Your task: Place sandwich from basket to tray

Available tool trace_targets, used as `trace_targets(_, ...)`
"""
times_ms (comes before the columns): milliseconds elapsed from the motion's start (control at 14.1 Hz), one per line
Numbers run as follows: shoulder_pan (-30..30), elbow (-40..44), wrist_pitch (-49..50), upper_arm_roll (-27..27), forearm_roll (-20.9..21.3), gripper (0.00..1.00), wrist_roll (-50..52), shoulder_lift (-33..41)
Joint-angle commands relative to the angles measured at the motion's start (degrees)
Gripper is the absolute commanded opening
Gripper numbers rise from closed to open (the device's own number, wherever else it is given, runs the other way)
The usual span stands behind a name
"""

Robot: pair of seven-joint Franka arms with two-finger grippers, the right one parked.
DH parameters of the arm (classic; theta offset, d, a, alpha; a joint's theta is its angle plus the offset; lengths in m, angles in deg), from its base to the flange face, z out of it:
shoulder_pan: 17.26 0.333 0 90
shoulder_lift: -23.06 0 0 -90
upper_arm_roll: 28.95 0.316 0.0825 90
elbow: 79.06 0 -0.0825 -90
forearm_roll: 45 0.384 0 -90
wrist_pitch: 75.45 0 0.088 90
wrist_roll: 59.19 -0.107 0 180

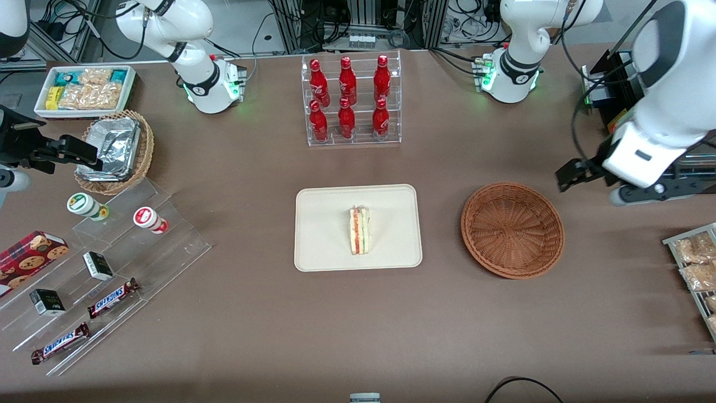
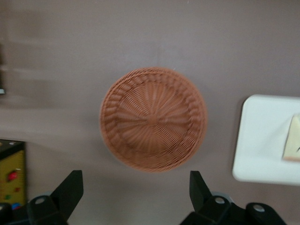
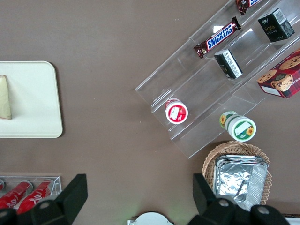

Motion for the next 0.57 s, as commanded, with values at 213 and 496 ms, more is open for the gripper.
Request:
trace_targets(213, 2.95, 1.09, 7.67, -0.64, 0.11, 1.0, -9.37, 4.9)
trace_targets(496, 2.07, 4.79, 8.2, 1.37, 0.64, 1.0, -15.05, 3.84)
